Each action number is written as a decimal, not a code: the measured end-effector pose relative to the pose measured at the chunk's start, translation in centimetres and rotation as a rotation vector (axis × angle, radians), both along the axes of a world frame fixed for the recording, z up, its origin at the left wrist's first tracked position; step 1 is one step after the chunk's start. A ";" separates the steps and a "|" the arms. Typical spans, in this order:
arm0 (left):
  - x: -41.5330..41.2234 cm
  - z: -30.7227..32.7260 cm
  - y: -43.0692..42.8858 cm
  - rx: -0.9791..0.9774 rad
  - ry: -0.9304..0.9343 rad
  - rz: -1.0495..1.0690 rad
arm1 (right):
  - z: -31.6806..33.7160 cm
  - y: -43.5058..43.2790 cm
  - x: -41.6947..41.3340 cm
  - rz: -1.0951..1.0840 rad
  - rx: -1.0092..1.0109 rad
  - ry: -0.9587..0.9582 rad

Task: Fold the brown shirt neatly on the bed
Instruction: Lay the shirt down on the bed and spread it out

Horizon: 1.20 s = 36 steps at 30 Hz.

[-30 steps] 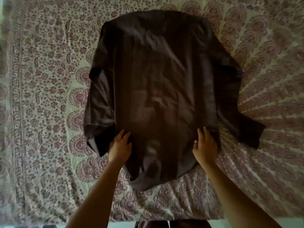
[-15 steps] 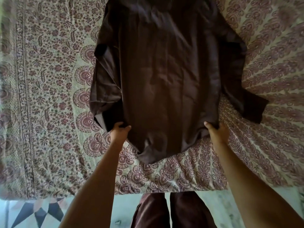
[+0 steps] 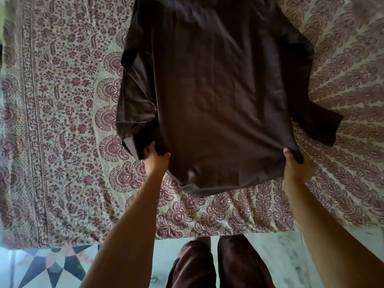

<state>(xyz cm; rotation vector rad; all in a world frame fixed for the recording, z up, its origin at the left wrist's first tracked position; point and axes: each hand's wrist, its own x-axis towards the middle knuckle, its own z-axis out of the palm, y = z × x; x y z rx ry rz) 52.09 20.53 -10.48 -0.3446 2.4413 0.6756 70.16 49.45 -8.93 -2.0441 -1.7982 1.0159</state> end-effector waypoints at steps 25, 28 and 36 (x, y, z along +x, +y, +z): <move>-1.2 2.0 -2.7 -0.017 -0.001 -0.047 | 0.3 -0.4 0.6 -0.038 0.091 -0.412; -0.8 1.3 -2.8 -0.096 -0.053 -0.106 | 0.4 -2.3 -0.7 0.159 0.145 -0.470; 0.3 0.8 -3.5 0.087 -0.025 0.098 | -1.3 -12.2 -6.0 1.403 0.198 0.031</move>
